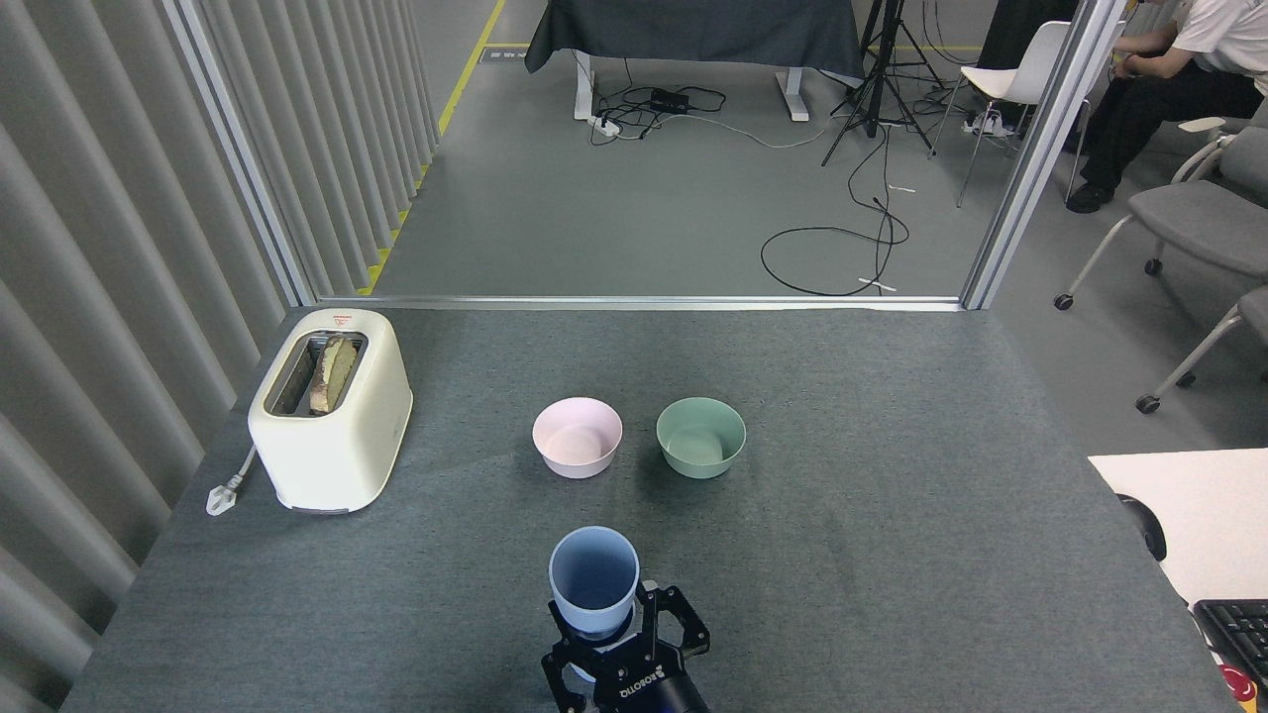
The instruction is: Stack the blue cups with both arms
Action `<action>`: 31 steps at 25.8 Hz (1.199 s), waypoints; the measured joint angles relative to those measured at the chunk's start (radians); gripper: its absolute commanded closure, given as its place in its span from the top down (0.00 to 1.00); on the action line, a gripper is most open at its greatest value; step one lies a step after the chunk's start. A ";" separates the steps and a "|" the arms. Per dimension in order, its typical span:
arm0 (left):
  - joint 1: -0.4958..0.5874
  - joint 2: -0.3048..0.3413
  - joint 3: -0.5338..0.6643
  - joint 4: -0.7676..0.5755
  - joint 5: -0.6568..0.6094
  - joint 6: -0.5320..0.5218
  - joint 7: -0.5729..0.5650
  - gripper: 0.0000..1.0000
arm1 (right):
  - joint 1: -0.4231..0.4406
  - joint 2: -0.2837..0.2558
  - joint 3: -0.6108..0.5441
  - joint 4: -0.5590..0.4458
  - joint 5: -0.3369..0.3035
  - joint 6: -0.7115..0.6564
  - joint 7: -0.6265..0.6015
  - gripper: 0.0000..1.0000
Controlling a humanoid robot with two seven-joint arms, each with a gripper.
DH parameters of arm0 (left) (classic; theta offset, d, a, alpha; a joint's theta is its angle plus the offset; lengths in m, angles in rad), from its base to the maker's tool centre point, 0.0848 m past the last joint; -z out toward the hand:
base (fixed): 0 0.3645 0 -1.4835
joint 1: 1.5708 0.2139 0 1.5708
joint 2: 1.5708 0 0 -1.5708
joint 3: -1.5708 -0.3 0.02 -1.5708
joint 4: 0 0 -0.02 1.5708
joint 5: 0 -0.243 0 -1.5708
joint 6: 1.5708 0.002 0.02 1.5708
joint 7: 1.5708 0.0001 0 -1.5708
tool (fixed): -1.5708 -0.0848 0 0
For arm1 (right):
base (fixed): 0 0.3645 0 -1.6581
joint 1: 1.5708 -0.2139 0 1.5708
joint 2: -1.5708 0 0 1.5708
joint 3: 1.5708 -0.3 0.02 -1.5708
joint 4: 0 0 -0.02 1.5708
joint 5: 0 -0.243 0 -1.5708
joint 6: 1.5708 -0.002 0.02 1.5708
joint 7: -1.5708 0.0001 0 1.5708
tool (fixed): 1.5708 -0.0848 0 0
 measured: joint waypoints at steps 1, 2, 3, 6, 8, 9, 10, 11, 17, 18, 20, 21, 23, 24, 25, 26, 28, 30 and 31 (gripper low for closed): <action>0.000 0.000 0.000 0.000 0.000 0.000 0.000 1.00 | 0.000 0.000 -0.001 0.004 0.000 0.000 -0.001 0.78; 0.000 0.000 0.000 0.000 0.000 0.000 0.000 1.00 | 0.000 0.000 -0.001 0.008 -0.001 0.000 -0.001 0.78; 0.000 0.000 0.000 0.000 0.000 0.000 0.000 1.00 | -0.002 0.001 -0.002 0.013 -0.001 0.000 -0.003 0.78; 0.000 0.000 0.000 -0.001 0.000 0.000 0.000 1.00 | -0.004 0.002 -0.003 0.027 -0.001 0.001 -0.004 0.84; 0.000 0.000 0.000 -0.001 0.000 0.000 0.000 1.00 | -0.004 0.003 -0.003 0.033 -0.001 0.002 -0.005 0.96; 0.000 0.000 0.000 -0.001 0.000 0.000 0.000 1.00 | -0.005 0.003 -0.003 0.034 -0.001 0.002 -0.005 0.99; 0.000 0.000 0.000 -0.001 0.000 0.000 0.000 1.00 | -0.007 0.004 -0.003 0.035 -0.001 0.002 -0.005 0.99; 0.000 0.000 0.000 -0.001 0.000 0.000 0.000 1.00 | -0.007 0.004 -0.003 0.035 -0.001 0.002 -0.005 1.00; 0.000 0.000 0.001 -0.001 0.000 0.000 0.000 1.00 | -0.010 0.006 0.001 0.027 -0.003 -0.012 -0.025 1.00; 0.000 0.000 0.001 -0.002 0.000 0.000 0.000 1.00 | -0.010 0.006 0.001 0.022 -0.003 -0.016 -0.035 1.00; 0.000 0.001 0.001 -0.002 0.000 0.001 0.000 1.00 | -0.010 0.006 0.000 0.003 -0.004 -0.021 -0.066 1.00; 0.000 0.001 0.001 -0.002 0.000 0.001 0.000 1.00 | -0.008 0.006 -0.001 -0.011 -0.004 -0.023 -0.080 1.00; 0.000 0.001 0.001 -0.002 0.000 0.001 0.000 1.00 | -0.006 0.006 -0.004 -0.043 -0.006 -0.024 -0.108 1.00; 0.000 0.001 0.001 -0.003 -0.001 0.001 0.000 1.00 | -0.005 0.005 -0.006 -0.059 -0.009 -0.024 -0.120 1.00; 0.000 0.001 0.001 -0.003 -0.001 0.001 0.000 1.00 | -0.005 0.004 -0.013 -0.081 -0.014 -0.025 -0.130 1.00; 0.000 0.001 0.001 -0.004 -0.001 0.001 0.001 1.00 | -0.004 0.002 -0.025 -0.101 -0.021 -0.026 -0.134 1.00; 0.000 0.002 0.000 -0.005 -0.001 0.001 0.001 1.00 | -0.002 -0.004 -0.068 -0.134 -0.045 -0.026 -0.142 1.00; 0.001 0.002 0.000 -0.006 -0.001 0.001 0.001 1.00 | 0.007 -0.019 -0.134 -0.154 -0.074 -0.027 -0.145 1.00; 0.001 0.002 0.000 -0.007 -0.002 0.001 0.001 1.00 | 0.017 -0.035 -0.169 -0.160 -0.090 -0.032 -0.147 1.00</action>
